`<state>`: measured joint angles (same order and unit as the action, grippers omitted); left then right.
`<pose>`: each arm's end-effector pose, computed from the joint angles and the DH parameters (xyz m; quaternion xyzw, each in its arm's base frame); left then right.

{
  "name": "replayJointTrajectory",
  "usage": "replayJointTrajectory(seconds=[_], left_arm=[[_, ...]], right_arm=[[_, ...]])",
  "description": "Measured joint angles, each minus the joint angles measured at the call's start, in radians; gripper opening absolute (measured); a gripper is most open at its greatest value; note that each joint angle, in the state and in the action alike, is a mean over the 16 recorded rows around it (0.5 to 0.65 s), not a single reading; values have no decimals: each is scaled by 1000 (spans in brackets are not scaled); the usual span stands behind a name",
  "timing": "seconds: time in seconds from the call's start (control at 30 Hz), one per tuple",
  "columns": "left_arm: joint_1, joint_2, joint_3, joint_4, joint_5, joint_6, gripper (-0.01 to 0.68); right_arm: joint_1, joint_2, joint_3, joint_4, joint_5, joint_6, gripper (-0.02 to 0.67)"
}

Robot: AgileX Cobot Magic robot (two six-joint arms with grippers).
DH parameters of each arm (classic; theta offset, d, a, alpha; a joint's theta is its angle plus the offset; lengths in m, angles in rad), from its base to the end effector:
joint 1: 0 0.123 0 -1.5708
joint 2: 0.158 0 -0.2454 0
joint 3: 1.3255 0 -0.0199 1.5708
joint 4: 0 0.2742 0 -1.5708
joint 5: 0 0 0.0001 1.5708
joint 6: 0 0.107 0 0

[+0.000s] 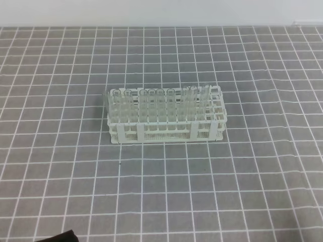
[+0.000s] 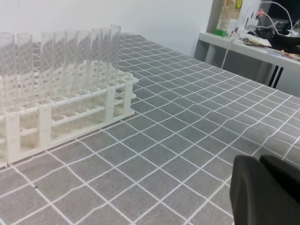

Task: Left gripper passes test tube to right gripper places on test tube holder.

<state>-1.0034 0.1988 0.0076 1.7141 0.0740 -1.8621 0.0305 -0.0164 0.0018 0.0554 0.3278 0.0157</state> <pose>0.0877 -0.1229 0.1843 0.2864 0.6870 -0.3403 0.5746 0.1319 0.0059 0.1813 0.0092 0.7821 0.0377 0.6220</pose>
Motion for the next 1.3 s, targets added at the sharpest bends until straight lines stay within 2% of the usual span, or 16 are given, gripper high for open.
replayJointTrajectory(seconds=[0.37, 0.57, 0.73, 0.83, 0.93, 1.17, 1.3], left_arm=[[0, 0, 1, -2, 7, -4, -1], [0, -1, -4, -11, 28, -73, 0], [0, -1, -27, -114, 43, -42, 0], [0, -1, -49, -278, 64, 121, -1], [0, -1, -71, -502, 94, 352, -1], [0, -1, -114, -1148, 141, 1144, -1], [0, 0, -121, -1434, 145, 1485, -1]], right_arm=[[0, 0, 0, 5, 0, 0, -13], [0, 0, 0, 5, 0, 0, -13], [0, 0, 0, 5, 0, 0, -13], [0, 0, 0, 5, 0, 0, -13], [0, 0, 0, 5, 0, 0, -13], [0, 0, 0, 5, 0, 0, -13], [0, 0, 0, 5, 0, 0, -13]])
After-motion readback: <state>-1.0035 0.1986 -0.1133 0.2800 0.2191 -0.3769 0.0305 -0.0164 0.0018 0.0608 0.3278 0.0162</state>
